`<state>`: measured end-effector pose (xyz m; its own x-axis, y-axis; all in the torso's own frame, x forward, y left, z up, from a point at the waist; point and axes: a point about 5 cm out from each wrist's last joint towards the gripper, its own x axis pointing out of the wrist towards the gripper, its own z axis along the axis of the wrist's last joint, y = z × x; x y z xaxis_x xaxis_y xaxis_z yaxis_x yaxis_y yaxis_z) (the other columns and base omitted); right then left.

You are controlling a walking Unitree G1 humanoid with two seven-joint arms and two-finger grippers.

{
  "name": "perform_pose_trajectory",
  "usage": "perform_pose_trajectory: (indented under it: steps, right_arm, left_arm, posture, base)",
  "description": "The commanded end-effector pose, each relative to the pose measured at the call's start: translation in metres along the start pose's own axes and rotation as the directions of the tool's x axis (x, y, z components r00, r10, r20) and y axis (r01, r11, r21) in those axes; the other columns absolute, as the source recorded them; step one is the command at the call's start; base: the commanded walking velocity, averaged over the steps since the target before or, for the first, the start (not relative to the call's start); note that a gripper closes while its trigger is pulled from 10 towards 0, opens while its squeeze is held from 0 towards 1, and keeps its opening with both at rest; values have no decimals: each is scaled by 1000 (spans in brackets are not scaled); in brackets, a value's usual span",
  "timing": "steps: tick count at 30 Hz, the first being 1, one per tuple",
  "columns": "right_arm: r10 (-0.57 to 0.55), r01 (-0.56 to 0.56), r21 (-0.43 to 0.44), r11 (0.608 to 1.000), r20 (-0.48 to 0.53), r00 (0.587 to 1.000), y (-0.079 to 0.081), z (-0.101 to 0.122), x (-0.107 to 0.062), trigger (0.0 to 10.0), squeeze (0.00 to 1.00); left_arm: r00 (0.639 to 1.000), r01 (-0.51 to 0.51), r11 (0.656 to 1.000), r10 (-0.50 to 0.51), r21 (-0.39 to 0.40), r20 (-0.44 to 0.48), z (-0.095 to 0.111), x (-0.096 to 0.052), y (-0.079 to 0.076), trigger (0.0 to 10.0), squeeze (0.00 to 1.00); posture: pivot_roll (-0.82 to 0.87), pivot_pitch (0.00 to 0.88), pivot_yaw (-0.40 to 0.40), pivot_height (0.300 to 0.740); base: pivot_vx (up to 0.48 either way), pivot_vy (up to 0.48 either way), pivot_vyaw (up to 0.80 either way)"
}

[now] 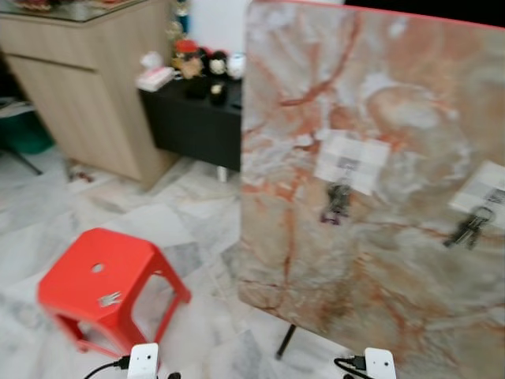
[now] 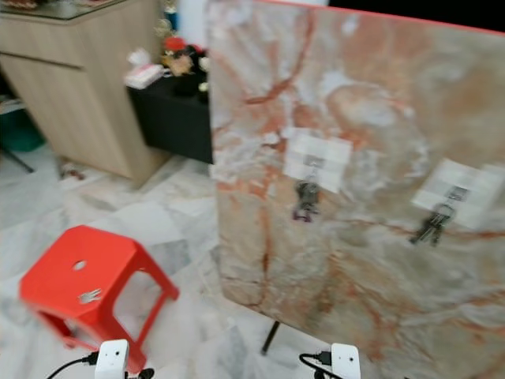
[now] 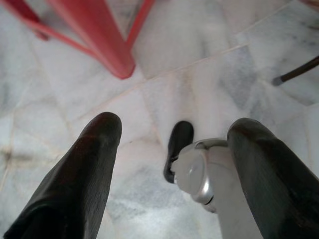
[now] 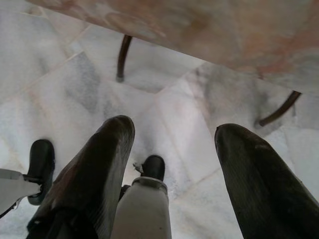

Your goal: Hang keys on a hook

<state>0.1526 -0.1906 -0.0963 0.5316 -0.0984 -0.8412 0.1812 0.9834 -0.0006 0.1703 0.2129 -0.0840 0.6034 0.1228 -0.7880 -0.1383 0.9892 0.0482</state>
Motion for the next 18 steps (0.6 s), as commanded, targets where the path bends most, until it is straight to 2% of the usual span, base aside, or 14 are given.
perform_pose_trajectory:
  steps: [1,5,18]
  right_arm:
    - [-34,34,45,998,-4,999,-8,-4,-1,10000,0]
    - [-35,35,44,998,-9,999,-9,-4,-1,10000,0]
    - [-34,34,35,999,-9,999,-8,0,0,10000,0]
  left_arm:
    - [1000,-5,1000,5,2,-17,-3,-1,0,10000,0]
    - [1000,-8,1000,8,-1,-17,-3,-1,1,10000,0]
    - [1000,-7,1000,7,-14,-14,-3,-1,1,10000,0]
  posture:
    - [43,0,-45,740]
    - [47,0,-47,740]
    - [57,0,-46,740]
  base:
    - [0,0,0]
    - [0,0,0]
    - [0,250,0]
